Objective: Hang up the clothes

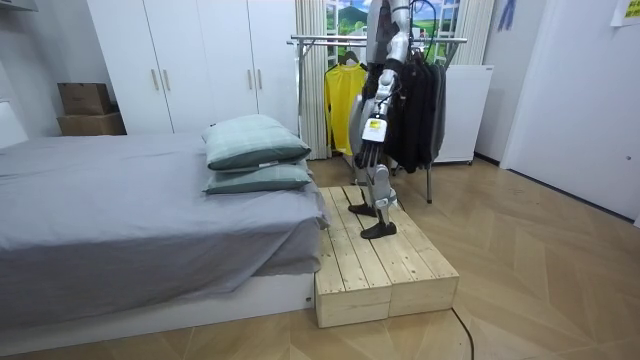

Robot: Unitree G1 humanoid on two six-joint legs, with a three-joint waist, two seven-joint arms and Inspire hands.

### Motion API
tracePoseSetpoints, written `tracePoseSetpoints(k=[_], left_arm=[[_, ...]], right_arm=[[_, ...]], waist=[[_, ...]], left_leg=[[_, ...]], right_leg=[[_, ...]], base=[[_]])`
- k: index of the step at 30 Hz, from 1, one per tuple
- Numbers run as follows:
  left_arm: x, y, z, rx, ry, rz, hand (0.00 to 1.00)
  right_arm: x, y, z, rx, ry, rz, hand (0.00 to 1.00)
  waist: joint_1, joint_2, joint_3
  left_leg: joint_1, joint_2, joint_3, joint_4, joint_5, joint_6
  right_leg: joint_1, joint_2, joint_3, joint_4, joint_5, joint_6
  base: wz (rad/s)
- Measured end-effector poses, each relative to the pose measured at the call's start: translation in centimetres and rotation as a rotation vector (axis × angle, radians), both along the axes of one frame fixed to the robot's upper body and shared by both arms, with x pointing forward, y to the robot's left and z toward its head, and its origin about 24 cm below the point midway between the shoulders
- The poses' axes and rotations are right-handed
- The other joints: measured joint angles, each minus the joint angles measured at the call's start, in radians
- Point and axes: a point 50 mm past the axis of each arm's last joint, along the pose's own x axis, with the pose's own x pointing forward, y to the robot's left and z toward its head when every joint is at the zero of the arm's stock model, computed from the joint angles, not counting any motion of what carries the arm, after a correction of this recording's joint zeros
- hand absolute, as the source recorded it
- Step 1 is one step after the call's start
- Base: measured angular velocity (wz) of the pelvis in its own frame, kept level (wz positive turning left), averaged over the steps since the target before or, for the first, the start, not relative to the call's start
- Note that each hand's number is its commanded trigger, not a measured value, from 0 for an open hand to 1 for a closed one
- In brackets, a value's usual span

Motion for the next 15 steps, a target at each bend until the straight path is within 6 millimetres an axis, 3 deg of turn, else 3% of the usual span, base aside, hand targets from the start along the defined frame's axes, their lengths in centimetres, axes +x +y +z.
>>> tracePoseSetpoints(k=[3,5,8,15], left_arm=[[-1.4,-0.1,-0.1,-0.005,0.027,0.010,0.00],[-1.2,-0.2,-0.1,-0.011,0.011,0.005,0.00],[-0.9,-0.8,-0.2,-0.017,-0.024,-0.001,0.00],[0.3,-1.4,-0.3,-0.023,-0.068,-0.009,0.00]], right_arm=[[1.3,0.2,0.1,0.029,-0.055,-0.016,0.00],[1.7,0.4,0.1,0.055,-0.086,-0.051,0.00],[2.1,0.9,0.1,0.088,-0.126,-0.080,0.00],[1.9,1.5,-0.1,0.178,-0.110,-0.068,0.00]], waist=[[-0.001,0.000,-0.0009],[-0.002,-0.009,-0.0018],[0.009,-0.013,-0.0006],[0.036,-0.028,-0.0016]], left_leg=[[-0.005,-0.001,-0.011,0.000,0.004,0.000],[-0.018,-0.007,-0.033,0.002,0.008,0.000],[-0.018,-0.008,-0.043,0.002,0.008,0.000],[-0.018,-0.010,-0.046,-0.003,0.006,-0.002]], right_leg=[[0.001,0.004,-0.001,0.000,0.001,-0.002],[0.002,0.011,0.024,-0.008,-0.002,0.003],[0.017,0.019,0.025,-0.029,0.001,-0.002],[0.027,0.027,0.042,-0.054,0.004,-0.023]], base=[[0.14],[0.34],[0.17],[0.04]])
